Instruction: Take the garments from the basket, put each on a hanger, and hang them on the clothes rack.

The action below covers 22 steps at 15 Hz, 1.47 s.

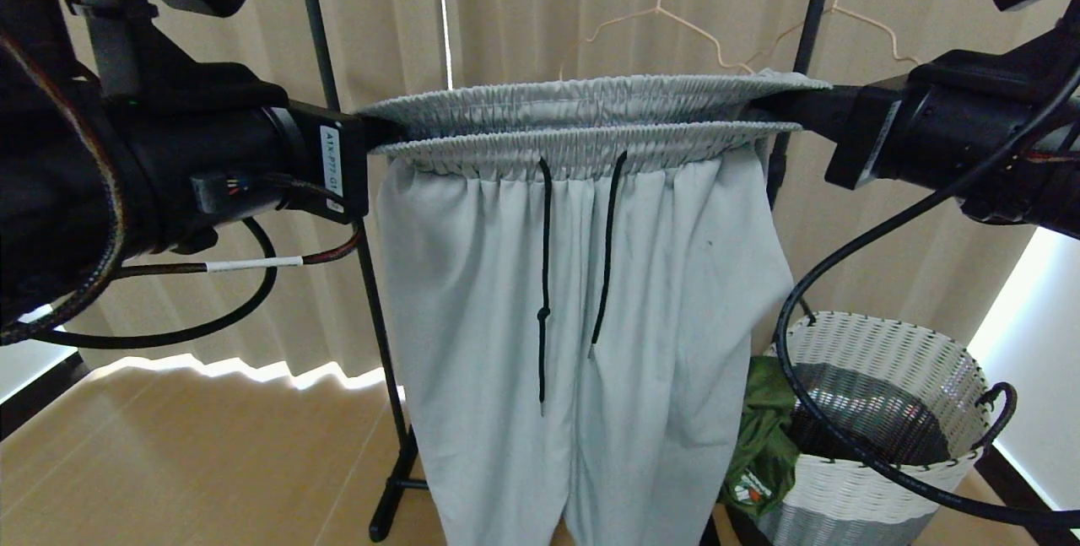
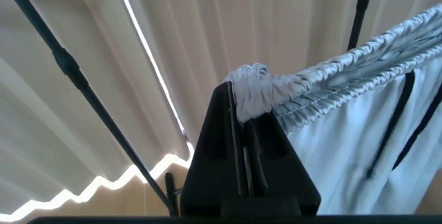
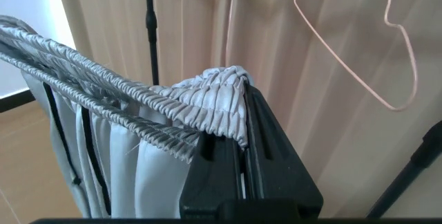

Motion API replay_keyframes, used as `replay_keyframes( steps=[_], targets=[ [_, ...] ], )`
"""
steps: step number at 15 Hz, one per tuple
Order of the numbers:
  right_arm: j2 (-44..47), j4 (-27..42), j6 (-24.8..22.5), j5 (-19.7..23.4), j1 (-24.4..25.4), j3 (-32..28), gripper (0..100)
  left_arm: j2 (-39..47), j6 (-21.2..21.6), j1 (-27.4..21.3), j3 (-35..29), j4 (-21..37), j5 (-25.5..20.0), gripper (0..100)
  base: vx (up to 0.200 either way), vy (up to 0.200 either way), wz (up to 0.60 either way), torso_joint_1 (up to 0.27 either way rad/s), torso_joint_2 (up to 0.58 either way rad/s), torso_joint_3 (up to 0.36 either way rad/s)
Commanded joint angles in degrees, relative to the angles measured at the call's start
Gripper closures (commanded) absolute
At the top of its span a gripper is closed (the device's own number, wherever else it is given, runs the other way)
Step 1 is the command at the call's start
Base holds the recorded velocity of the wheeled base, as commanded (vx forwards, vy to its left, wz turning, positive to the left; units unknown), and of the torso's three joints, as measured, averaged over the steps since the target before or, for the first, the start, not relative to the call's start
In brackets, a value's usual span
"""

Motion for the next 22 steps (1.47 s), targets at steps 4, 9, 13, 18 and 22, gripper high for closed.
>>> replay_keyframes(
  steps=[4, 9, 13, 18, 22],
  targets=[
    [2.1, -0.12, 0.06, -0.07, -0.08, -0.44, 100, 0.17, -0.03, -0.12, 0.08, -0.01, 0.08, 100, 0.0, 0.0, 0.0, 0.0, 0.0, 0.0],
    [2.1, -0.03, -0.03, -0.07, -1.66, -0.44, 100, 0.26, -0.03, -0.39, -0.01, 0.07, -0.01, 100, 0.0, 0.0, 0.0, 0.0, 0.0, 0.0],
    [0.7, -0.12, 0.06, -0.43, -1.31, 2.29, 100, 1.14, -0.29, -0.04, 0.34, -0.01, -0.01, 100, 0.0, 0.0, 0.0, 0.0, 0.0, 0.0],
    [-8.88, 1.02, -3.54, -0.07, 0.71, 6.51, 100, 9.31, -3.37, 1.28, -4.49, -4.5, -0.1, 100, 0.0, 0.0, 0.0, 0.0, 0.0, 0.0],
    [-14.77, 3.22, -3.63, -0.16, 8.71, 9.67, 100, 14.15, -4.86, 1.46, -9.42, -5.9, -0.45, 100, 0.0, 0.0, 0.0, 0.0, 0.0, 0.0]
  ],
)
